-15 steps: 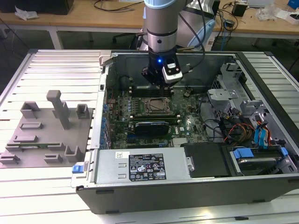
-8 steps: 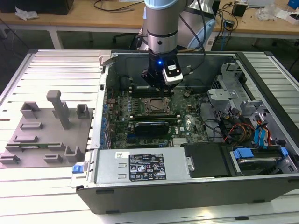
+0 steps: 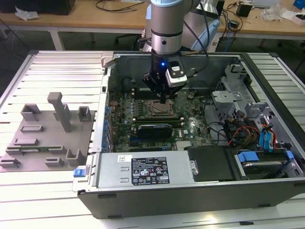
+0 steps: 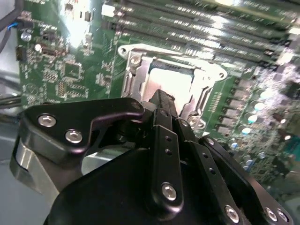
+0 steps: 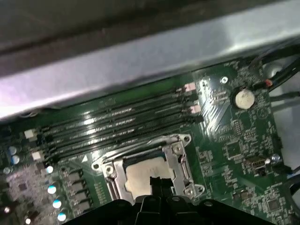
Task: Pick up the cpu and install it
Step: 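Install the first cpu locking lever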
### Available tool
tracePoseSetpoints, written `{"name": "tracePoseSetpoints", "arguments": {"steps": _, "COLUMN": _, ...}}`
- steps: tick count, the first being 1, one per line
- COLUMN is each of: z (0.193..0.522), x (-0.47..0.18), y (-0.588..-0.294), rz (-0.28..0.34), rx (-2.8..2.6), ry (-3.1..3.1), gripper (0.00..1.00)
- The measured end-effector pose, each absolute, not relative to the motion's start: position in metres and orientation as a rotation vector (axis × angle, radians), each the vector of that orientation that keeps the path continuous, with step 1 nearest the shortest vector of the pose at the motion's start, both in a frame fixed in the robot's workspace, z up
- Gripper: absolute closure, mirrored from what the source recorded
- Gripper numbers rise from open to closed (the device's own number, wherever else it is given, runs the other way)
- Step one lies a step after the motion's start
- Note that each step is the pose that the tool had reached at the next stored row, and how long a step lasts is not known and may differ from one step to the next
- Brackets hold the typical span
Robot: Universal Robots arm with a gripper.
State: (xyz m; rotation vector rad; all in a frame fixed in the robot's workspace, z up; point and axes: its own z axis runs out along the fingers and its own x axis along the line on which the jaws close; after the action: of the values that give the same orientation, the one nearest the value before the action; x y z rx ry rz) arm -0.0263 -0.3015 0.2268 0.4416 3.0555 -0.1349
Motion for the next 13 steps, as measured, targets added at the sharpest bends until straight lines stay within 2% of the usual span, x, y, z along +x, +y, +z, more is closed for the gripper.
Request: {"name": "tracePoseSetpoints", "arguments": {"steps": 13, "z": 0.2248, "x": -0.031, "y": -0.3079, "rz": -0.132, "rx": 0.194, "ry": 3.079, "gripper": 0.89}}
